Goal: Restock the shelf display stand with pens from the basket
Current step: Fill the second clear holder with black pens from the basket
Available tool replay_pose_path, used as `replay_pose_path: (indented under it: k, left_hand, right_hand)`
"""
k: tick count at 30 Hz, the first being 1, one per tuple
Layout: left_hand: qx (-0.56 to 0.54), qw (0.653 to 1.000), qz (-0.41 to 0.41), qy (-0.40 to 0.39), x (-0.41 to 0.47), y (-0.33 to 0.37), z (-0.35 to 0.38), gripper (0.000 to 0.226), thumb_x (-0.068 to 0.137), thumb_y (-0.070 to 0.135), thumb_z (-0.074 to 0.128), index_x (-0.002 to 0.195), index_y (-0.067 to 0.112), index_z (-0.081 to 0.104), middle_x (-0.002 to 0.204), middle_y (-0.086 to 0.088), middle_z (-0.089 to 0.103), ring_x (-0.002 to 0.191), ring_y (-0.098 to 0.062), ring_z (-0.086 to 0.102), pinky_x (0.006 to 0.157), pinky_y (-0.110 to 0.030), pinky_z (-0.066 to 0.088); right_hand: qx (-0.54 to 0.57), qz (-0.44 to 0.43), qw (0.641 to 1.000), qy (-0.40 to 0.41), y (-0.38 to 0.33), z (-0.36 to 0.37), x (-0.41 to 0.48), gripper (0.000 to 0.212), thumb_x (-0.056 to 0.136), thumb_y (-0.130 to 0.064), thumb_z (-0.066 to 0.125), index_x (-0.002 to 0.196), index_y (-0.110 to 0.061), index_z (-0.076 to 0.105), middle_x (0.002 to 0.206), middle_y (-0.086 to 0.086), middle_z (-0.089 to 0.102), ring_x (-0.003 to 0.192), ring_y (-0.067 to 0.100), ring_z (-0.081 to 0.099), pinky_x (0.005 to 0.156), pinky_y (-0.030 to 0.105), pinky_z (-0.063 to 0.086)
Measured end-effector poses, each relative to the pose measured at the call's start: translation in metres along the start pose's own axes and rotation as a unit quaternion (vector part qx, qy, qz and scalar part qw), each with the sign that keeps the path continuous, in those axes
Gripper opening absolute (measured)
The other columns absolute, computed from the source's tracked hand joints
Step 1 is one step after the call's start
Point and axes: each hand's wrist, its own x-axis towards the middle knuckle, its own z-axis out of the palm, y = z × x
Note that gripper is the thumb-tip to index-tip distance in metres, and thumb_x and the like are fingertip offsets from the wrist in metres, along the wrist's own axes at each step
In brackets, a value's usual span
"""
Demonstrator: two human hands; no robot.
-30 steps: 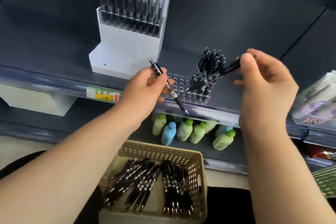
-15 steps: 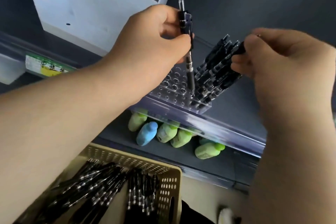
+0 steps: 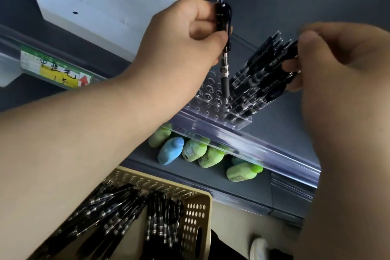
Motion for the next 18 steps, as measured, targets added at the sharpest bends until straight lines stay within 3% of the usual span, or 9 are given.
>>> replay_pose_path:
  k: [4, 7, 10, 13, 14, 16, 18]
  left_hand:
    - [0.017, 1.0, 0.011, 0.001, -0.004, -0.005, 0.003, 0.021, 0.087, 0.009, 0.062, 0.095, 0.028, 0.062, 0.092, 0.008, 0.072, 0.088, -0.004, 0.068, 0.083, -0.031, 0.056]
    - [0.034, 0.999, 0.021, -0.006, -0.009, -0.008, 0.007, 0.02, 0.087, 0.012, 0.063, 0.097, 0.029, 0.062, 0.093, 0.008, 0.071, 0.09, -0.005, 0.067, 0.084, -0.032, 0.055]
    - [0.06, 0.997, 0.041, -0.017, -0.013, -0.009, 0.009, 0.019, 0.088, 0.014, 0.063, 0.102, 0.027, 0.063, 0.094, 0.009, 0.07, 0.088, -0.005, 0.067, 0.084, -0.031, 0.055]
    - [0.081, 0.994, 0.062, -0.025, -0.015, -0.01, 0.009, 0.02, 0.088, 0.015, 0.062, 0.103, 0.027, 0.062, 0.095, 0.009, 0.07, 0.087, -0.007, 0.067, 0.085, -0.032, 0.054]
    - [0.088, 0.993, 0.07, -0.027, -0.015, -0.01, 0.009, 0.02, 0.088, 0.015, 0.062, 0.105, 0.027, 0.062, 0.095, 0.009, 0.069, 0.087, -0.006, 0.067, 0.085, -0.032, 0.054]
    - [0.105, 0.99, 0.087, -0.034, -0.015, -0.01, 0.009, 0.023, 0.088, 0.015, 0.061, 0.109, 0.025, 0.062, 0.096, 0.009, 0.069, 0.088, -0.004, 0.066, 0.085, -0.03, 0.054]
    - [0.135, 0.984, 0.104, -0.043, -0.014, -0.01, 0.011, 0.026, 0.088, 0.016, 0.061, 0.113, 0.023, 0.063, 0.097, 0.01, 0.069, 0.088, -0.001, 0.065, 0.085, -0.024, 0.052]
  right_hand:
    - [-0.015, -0.024, 1.0, -0.014, 0.0, 0.005, -0.004, 0.019, 0.084, -0.034, 0.052, 0.096, -0.033, 0.067, 0.079, -0.013, 0.068, 0.074, 0.005, 0.065, 0.079, 0.03, 0.054]
    - [-0.047, -0.04, 0.998, -0.007, 0.004, 0.011, -0.006, 0.013, 0.086, -0.026, 0.061, 0.099, -0.029, 0.06, 0.067, -0.024, 0.056, 0.07, -0.005, 0.059, 0.066, 0.004, 0.041]
    - [-0.118, -0.061, 0.991, 0.005, 0.008, 0.016, -0.009, 0.009, 0.086, -0.031, 0.061, 0.094, -0.025, 0.061, 0.063, -0.023, 0.045, 0.081, 0.01, 0.054, 0.054, 0.021, 0.027]
    - [-0.148, -0.08, 0.984, 0.049, 0.013, 0.021, -0.008, 0.011, 0.085, -0.033, 0.062, 0.092, -0.026, 0.066, 0.059, -0.025, 0.035, 0.085, 0.012, 0.042, 0.052, 0.014, 0.025]
    - [-0.145, -0.093, 0.982, 0.073, 0.014, 0.022, -0.006, 0.011, 0.084, -0.032, 0.063, 0.091, -0.025, 0.068, 0.059, -0.025, 0.034, 0.085, 0.015, 0.043, 0.052, 0.019, 0.023]
    - [-0.146, -0.129, 0.975, 0.107, 0.018, 0.024, -0.004, 0.014, 0.082, -0.029, 0.062, 0.091, -0.024, 0.072, 0.065, -0.018, 0.05, 0.086, 0.026, 0.05, 0.056, 0.022, 0.016]
    - [-0.161, -0.149, 0.968, 0.12, 0.023, 0.027, -0.002, 0.019, 0.084, -0.031, 0.058, 0.091, -0.022, 0.073, 0.081, 0.0, 0.065, 0.087, 0.032, 0.053, 0.064, 0.021, 0.018]
